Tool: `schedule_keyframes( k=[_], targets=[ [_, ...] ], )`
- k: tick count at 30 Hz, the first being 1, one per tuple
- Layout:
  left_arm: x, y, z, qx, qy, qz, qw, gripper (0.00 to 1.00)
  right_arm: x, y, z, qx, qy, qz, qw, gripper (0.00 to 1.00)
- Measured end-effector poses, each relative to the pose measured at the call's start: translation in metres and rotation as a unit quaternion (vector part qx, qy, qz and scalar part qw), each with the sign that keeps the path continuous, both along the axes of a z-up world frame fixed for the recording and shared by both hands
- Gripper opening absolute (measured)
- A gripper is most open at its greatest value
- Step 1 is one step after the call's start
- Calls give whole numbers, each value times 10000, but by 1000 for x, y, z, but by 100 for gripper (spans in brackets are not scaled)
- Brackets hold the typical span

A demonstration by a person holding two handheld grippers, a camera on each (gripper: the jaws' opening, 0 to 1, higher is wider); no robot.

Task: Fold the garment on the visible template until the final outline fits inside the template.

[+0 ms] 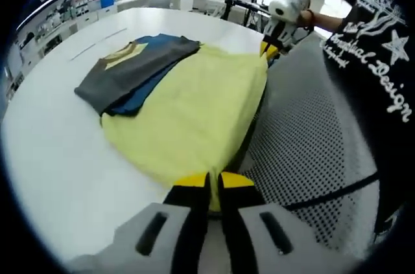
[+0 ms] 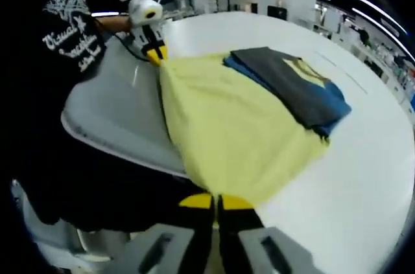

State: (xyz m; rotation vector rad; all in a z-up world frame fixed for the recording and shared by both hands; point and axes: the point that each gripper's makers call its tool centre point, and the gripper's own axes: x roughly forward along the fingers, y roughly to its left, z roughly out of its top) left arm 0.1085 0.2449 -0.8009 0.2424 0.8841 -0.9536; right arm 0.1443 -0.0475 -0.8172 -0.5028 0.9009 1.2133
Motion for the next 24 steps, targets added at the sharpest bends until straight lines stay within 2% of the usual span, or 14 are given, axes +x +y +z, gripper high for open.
schedule_keyframes(
  k=[3,6,9,18,24],
  targets=[
    [-3,2,5,-73,27,120,9999,2,-2,2,5,45,-18,-16,10000,0],
    [-2,2,11,-115,-28,118,9999,2,8,2,13,48,-263,-97,9996,0],
    [4,2,15,-10,-160,71,9998,2,18,2,23,49,-466,-177,9987,0],
    [44,8,46,-76,-453,378,9982,2,50,5,46,-40,-978,-273,9948,0],
    [69,9,66,62,-761,358,9964,2,71,7,63,-119,-1215,-297,9921,0]
  ],
)
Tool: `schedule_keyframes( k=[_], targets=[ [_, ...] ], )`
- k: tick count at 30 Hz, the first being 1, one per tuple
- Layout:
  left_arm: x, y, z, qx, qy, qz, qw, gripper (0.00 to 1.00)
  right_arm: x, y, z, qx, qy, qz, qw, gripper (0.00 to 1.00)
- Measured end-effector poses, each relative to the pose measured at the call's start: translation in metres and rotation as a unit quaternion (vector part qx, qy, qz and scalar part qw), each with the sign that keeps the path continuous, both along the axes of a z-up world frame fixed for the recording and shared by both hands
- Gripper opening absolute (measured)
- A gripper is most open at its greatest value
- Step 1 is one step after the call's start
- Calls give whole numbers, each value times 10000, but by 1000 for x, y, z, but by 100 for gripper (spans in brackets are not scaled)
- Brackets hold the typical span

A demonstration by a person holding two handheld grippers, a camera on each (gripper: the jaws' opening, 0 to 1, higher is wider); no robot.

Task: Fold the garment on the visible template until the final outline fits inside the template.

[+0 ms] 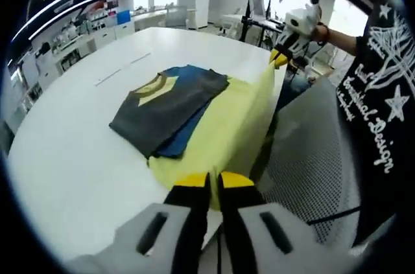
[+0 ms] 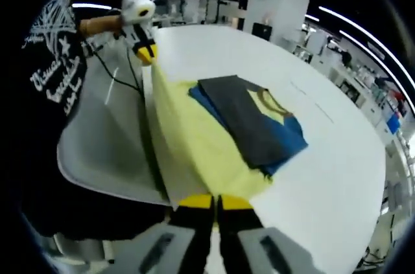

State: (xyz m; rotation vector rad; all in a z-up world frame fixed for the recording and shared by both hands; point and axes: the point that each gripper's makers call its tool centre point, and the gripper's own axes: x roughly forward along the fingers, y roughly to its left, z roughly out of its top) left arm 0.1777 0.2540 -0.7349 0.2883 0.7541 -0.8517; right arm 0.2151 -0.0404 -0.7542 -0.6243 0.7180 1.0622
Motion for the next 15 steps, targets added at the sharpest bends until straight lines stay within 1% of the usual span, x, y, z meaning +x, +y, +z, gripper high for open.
schedule_keyframes(
  k=[5,7,9,11,15],
  targets=[
    [15,3,9,30,-58,122,9999,2,18,3,17,-42,-246,64,9997,0],
    [23,5,14,103,-175,146,9997,2,25,4,22,-52,-318,51,9995,0],
    [30,6,18,139,-217,182,9995,2,33,5,26,-82,-405,64,9991,0],
    [40,7,24,165,-356,227,9990,2,38,6,29,-124,-469,58,9988,0],
    [61,12,32,224,-592,353,9974,2,59,6,40,-152,-815,-17,9966,0]
  ],
)
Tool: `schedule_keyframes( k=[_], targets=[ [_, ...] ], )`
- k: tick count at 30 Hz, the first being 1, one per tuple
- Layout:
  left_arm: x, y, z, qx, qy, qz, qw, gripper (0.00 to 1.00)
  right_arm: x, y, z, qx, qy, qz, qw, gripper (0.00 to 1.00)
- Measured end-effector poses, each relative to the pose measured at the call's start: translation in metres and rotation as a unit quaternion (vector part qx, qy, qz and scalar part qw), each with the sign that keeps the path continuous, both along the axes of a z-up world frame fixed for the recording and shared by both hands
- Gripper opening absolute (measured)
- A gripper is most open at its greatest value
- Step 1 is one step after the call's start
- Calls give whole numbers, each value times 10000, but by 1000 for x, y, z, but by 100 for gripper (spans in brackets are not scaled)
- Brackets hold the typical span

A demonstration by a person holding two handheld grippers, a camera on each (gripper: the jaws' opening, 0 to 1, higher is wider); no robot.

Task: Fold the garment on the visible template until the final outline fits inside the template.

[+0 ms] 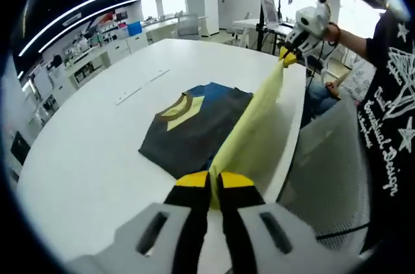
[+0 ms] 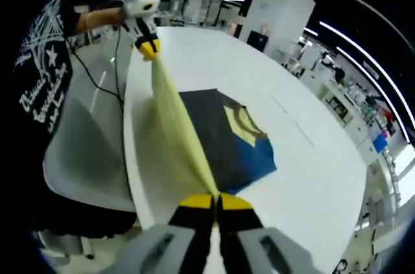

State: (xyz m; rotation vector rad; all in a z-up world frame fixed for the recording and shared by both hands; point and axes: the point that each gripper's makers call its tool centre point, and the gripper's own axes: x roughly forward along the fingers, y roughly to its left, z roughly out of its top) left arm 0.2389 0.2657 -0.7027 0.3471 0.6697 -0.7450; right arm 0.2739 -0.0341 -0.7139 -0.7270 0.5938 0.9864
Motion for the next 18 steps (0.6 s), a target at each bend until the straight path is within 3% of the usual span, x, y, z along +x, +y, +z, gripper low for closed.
schedule_keyframes(
  k=[8,11,15,18],
  targets=[
    [41,3,22,143,-706,289,9970,2,33,3,16,-79,-515,-126,9986,0],
    [52,5,23,353,-845,333,9952,2,46,6,22,-42,-666,-171,9976,0],
    [66,5,28,302,-976,429,9938,2,61,6,22,-211,-826,-135,9963,0],
    [80,8,29,467,-1140,486,9912,2,75,7,25,-145,-861,-205,9960,0]
  ],
)
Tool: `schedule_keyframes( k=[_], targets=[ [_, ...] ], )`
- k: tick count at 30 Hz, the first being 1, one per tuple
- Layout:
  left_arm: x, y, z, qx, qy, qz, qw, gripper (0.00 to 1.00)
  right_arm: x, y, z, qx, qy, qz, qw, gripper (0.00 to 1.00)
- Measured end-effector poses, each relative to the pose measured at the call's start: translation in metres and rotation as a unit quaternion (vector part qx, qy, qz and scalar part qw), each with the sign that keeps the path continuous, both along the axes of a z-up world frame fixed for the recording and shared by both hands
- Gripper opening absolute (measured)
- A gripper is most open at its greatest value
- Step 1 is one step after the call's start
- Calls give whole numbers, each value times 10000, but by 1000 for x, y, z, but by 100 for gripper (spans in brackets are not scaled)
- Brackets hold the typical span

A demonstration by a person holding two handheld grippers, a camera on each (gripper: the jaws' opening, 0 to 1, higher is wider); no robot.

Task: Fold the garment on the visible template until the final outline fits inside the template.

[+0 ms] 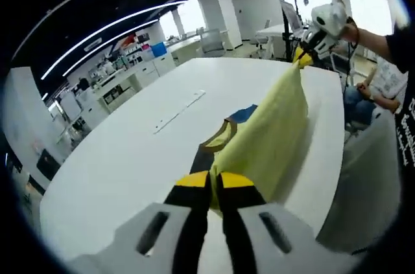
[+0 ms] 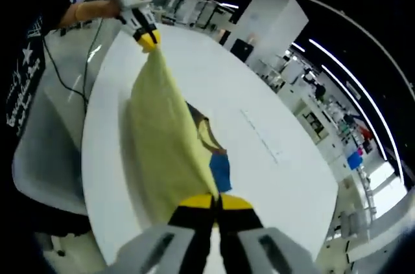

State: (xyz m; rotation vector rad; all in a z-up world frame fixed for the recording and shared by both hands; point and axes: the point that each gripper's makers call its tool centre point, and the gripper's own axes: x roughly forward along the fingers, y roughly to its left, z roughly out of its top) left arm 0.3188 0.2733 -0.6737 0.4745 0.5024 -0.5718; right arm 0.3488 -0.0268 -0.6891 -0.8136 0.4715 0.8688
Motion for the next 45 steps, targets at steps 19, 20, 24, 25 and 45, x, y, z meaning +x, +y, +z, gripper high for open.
schedule_keyframes(
  k=[19,20,24,25,45],
  targets=[
    [70,10,-28,-302,245,554,9977,2,77,10,-34,-720,-283,-133,9969,0],
    [72,12,-33,-240,290,566,9977,2,79,11,-37,-712,-282,-128,9970,0],
    [82,13,-49,-199,406,558,9974,2,90,11,-56,-616,1,-228,9978,0],
    [85,14,-53,-214,448,573,9971,2,92,12,-60,-622,34,-227,9978,0],
    [123,24,-145,-254,1302,674,9889,2,130,23,-138,-841,682,-5,9941,0]
  ],
)
